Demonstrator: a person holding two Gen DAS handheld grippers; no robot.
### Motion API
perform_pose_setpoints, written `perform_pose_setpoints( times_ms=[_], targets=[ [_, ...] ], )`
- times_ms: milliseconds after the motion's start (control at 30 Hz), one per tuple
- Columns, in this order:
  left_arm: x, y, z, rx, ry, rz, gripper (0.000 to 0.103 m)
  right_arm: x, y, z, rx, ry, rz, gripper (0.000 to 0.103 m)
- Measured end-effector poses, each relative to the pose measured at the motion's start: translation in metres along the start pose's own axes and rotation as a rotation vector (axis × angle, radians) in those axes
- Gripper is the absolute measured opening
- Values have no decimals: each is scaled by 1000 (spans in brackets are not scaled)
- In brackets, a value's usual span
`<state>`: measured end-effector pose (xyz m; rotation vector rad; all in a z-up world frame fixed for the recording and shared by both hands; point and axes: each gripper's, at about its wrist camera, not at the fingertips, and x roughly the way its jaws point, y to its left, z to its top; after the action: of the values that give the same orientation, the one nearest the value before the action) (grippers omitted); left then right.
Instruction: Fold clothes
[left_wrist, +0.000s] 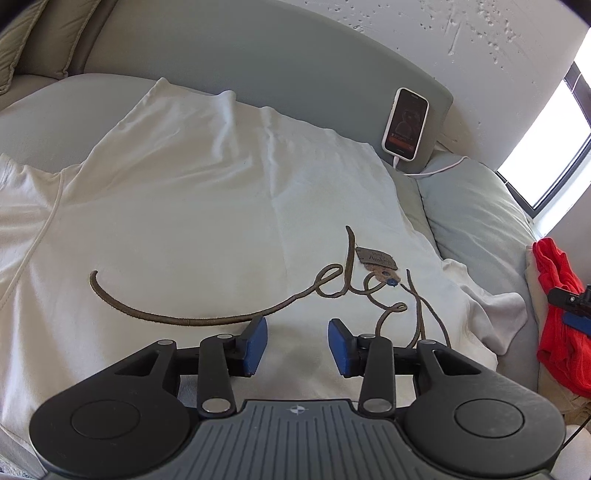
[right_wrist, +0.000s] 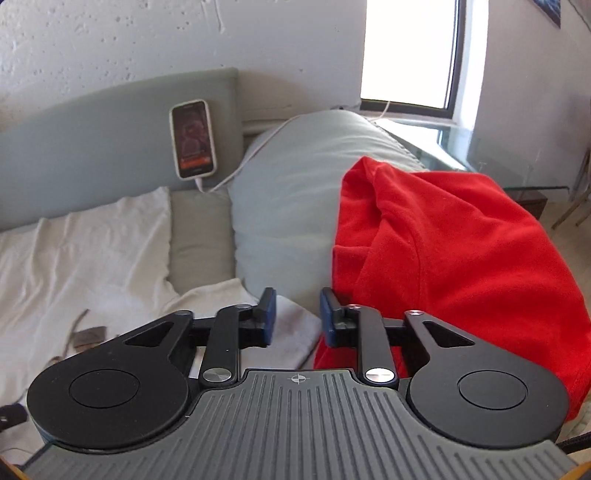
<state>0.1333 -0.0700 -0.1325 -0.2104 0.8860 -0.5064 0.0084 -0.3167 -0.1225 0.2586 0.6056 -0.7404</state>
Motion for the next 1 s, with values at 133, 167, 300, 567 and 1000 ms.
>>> perform_pose_setpoints(
  times_ms=[133, 167, 300, 567, 1000],
  targets=[
    [-17, 2, -5, 19, -36, -32, 39, -24, 8, -18, 43, 199, 319, 54],
    [-24, 4, -6, 19, -48, -39, 39, -25, 9, -28, 58, 276, 408, 54],
    [-46, 14, -13, 4, -93, -52, 40, -25, 6, -72, 181, 506, 592, 48],
    [-56, 34, -17, -83, -113, -10, 40, 8, 10, -128, 570, 608, 736, 30],
    [-52, 41, -13, -108, -74, 5, 40, -19, 13, -103, 292, 629, 626, 22]
  ],
)
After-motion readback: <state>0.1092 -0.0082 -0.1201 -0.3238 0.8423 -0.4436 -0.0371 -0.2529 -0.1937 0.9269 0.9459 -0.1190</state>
